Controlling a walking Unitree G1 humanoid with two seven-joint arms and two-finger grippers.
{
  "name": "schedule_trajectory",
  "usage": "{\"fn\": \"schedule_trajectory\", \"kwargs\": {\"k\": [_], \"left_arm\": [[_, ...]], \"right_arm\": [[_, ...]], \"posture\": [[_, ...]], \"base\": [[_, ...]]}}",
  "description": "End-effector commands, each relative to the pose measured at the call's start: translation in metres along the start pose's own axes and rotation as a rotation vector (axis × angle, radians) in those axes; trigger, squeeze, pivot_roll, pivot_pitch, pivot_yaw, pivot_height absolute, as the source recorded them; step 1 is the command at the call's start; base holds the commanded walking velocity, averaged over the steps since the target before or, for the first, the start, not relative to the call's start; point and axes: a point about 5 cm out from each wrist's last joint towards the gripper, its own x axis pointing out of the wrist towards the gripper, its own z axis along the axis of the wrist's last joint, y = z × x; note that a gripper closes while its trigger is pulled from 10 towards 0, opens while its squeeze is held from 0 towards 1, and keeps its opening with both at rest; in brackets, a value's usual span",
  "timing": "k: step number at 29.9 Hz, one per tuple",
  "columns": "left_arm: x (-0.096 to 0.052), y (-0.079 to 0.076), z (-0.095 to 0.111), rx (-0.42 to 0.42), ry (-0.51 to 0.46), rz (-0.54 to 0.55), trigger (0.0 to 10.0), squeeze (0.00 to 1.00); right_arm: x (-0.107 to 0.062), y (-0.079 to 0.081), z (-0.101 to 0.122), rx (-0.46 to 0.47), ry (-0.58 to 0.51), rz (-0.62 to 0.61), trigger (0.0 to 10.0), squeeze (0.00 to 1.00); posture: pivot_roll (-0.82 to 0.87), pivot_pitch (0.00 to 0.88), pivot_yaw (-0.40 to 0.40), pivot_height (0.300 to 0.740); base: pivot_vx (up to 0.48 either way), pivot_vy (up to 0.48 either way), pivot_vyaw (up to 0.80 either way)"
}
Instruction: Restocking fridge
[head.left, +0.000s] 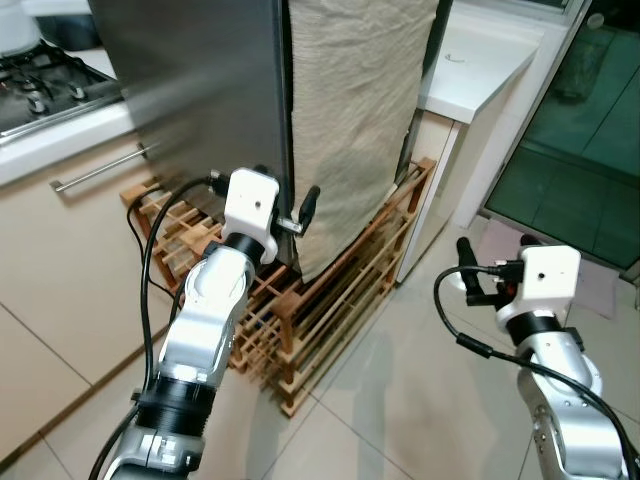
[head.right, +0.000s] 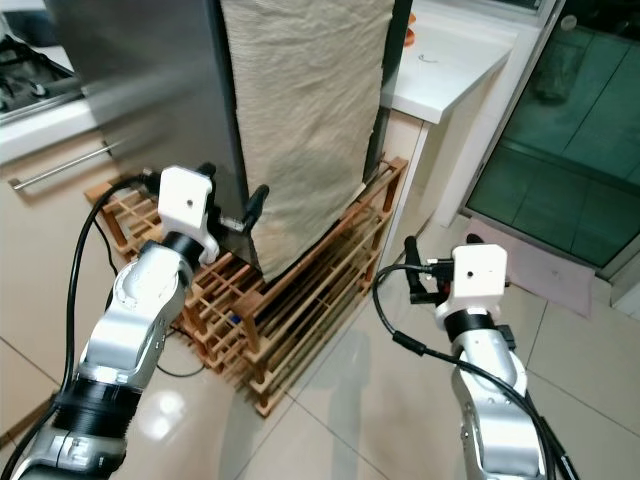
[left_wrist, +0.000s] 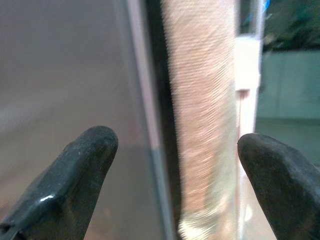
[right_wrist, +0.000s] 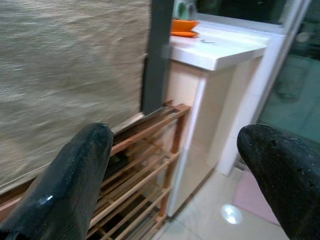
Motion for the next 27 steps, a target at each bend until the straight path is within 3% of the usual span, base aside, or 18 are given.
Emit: {"fn": "schedule_trajectory", "kwargs": {"k": [1, 5, 11, 18, 24, 27], "left_arm": [[0.001, 0.008, -0.005, -0.016, 0.032, 0.037, 10.0, 0.0], [0.012, 0.011, -0.004, -0.033, 0.047, 0.067, 10.0, 0.0], [0.019, 0.003, 0.0, -0.068, 0.023, 0.024, 10.0, 0.0], [0.017, -0.015, 0.011, -0.14, -0.038, -0.157, 10.0, 0.0], [0.022, -0.019, 0.003, -0.088, -0.006, -0.165, 10.0, 0.0], [0.032, -0.021, 0.0, -0.076, 0.018, -0.163, 10.0, 0.0]], "right_arm": [[0.002, 0.002, 0.004, 0.004, -0.016, 0.008, 10.0, 0.0], [0.0, -0.001, 0.004, 0.002, -0.009, 0.0, 10.0, 0.0], [-0.006, -0.002, 0.003, -0.002, 0.0, -0.002, 10.0, 0.0], [-0.006, -0.002, 0.0, 0.001, 0.011, -0.008, 10.0, 0.0], [-0.001, -0.001, -0.002, 0.021, 0.012, -0.02, 10.0, 0.0], [0.006, 0.001, 0.001, 0.029, -0.001, -0.017, 10.0, 0.0]], "posture": [[-0.04, 0.0, -0.031, 0.736], [-0.06, 0.0, -0.027, 0.736], [-0.07, 0.0, -0.023, 0.736], [-0.07, 0.0, -0.015, 0.736], [-0.06, 0.0, -0.014, 0.736], [-0.05, 0.0, -0.014, 0.736]], "base": [[0.0, 0.0, 0.0], [0.0, 0.0, 0.0], [0.0, 0.0, 0.0], [0.0, 0.0, 0.0], [0.0, 0.0, 0.0], [0.0, 0.0, 0.0]]}}
